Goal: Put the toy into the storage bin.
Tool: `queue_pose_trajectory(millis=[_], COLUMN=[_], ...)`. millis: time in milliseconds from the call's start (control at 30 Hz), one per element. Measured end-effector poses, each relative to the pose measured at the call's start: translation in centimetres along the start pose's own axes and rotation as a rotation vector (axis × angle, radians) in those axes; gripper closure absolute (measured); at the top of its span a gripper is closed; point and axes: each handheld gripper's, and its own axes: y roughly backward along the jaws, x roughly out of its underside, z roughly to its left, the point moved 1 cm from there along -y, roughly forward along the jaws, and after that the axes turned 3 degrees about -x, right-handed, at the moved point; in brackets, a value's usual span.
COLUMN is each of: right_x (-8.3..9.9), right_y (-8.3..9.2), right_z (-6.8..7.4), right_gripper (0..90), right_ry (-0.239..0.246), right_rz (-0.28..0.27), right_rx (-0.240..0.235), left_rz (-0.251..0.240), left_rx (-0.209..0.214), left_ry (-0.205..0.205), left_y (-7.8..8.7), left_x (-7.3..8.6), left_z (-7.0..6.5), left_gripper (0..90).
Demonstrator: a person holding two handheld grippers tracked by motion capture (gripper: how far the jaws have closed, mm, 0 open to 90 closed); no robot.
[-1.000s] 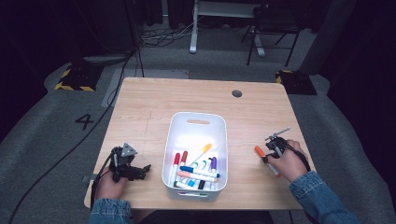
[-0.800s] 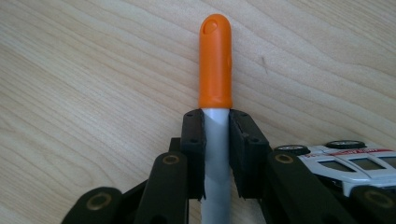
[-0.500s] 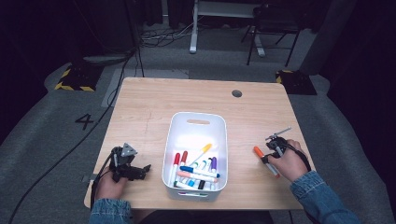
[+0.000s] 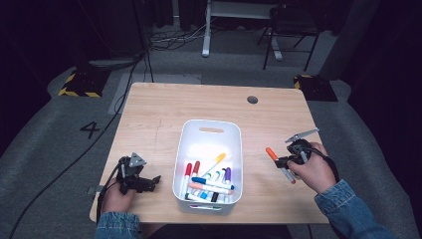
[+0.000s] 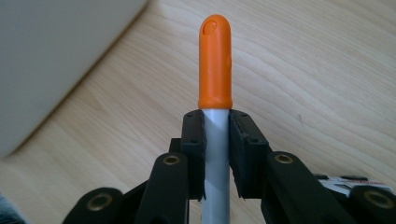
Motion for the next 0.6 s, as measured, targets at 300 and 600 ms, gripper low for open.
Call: queue_pose_trajectory(millis=[300, 600], right_x=[-1.7, -3.4], right_y=[2.1, 3.9], right_z=[2.7, 5.4], right_gripper=[77.4, 77.5], right_ry=[0.072, 0.137], right_rz=[-0.062, -0.095], right_rx=[-0.057, -0.102], left_rz=[0.000, -0.001], left_rx=[-0.001, -0.001], left_ry=[-0.001, 0.000], left_y=[0.0, 0.0], left_x=[0.0, 0.0], left_z=[0.0, 0.0], left_gripper=[0.0, 0.0])
